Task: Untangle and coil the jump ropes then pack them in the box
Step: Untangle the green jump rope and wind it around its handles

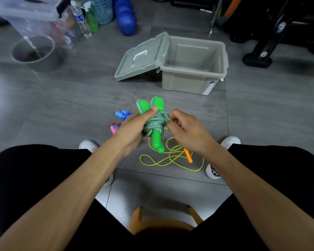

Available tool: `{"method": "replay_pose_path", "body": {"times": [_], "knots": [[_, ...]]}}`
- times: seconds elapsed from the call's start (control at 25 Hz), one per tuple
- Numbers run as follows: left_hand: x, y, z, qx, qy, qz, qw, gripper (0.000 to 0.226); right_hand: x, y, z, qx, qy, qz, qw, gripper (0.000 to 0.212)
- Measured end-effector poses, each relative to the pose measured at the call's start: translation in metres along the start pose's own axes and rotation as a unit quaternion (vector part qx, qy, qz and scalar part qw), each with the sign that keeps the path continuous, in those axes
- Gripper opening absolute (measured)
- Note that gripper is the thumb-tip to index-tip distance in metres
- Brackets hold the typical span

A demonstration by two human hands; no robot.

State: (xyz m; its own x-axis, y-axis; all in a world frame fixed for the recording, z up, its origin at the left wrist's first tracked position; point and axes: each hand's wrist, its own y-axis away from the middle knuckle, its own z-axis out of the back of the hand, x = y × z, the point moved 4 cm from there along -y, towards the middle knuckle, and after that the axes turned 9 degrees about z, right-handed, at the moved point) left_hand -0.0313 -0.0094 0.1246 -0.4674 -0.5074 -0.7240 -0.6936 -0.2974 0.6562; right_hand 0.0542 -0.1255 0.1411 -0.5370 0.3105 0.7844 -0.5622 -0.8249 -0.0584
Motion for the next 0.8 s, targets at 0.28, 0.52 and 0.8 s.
{"method": "replay_pose_path", "body": {"times": [0.28,0.52,0.8], "knots": [[0.025,-0.008,0.01,-0.116,0.018,-0.032,0.993,0.043,-0.001,-0.002,-0.014,0.059,-0.067,0.004,0.996,0.018],[0.021,-0.029,0.032,-0.22,0.019,-0.09,0.971,0.02,0.008,-0.007,-0.03,0.056,-0.068,0.036,0.995,0.019],[0.048,-0.06,0.046,-0.085,0.074,0.053,0.992,0.059,-0.032,-0.022,-0.043,0.055,0.019,-0.022,0.998,0.015]]}}
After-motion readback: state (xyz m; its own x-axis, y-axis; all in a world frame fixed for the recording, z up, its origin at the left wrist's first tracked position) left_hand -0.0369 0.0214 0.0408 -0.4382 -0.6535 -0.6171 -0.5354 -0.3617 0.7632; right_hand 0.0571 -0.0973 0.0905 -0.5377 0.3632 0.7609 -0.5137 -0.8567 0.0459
